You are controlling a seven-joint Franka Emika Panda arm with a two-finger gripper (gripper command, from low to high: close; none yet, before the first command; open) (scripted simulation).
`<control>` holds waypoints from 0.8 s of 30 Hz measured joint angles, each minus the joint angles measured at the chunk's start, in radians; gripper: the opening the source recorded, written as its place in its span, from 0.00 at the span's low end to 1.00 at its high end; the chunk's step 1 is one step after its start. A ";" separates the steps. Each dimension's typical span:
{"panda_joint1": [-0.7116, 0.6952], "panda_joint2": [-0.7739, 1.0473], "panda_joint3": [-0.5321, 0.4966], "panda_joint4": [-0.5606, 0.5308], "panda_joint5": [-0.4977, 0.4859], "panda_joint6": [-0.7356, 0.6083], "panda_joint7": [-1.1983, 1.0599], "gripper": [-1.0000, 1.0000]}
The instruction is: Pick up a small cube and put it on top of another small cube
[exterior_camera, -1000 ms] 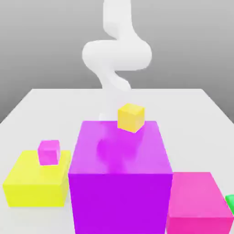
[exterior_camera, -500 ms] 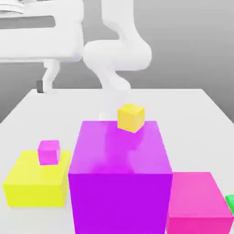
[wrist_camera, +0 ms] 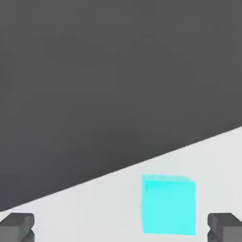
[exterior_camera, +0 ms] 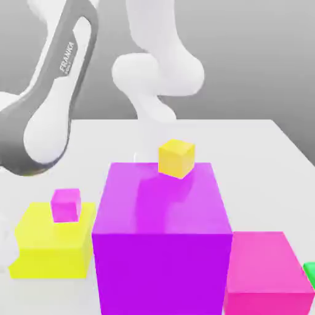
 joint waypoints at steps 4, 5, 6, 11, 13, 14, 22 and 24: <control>-0.044 0.144 0.036 0.036 0.038 0.085 -0.032 0.50; -0.051 0.169 0.044 0.043 0.046 0.103 -0.037 0.00; -0.051 0.169 0.044 0.043 0.046 0.103 -0.037 0.00; -0.055 0.182 0.049 0.046 0.051 0.110 -0.041 0.00; -0.045 0.146 0.036 0.037 0.040 0.084 -0.033 0.00; -0.036 0.116 0.024 0.029 0.032 0.062 -0.028 0.00; 0.068 -0.168 0.029 -0.095 -0.033 -0.094 0.019 0.00; 0.095 -0.242 0.041 -0.131 -0.049 -0.129 0.031 0.00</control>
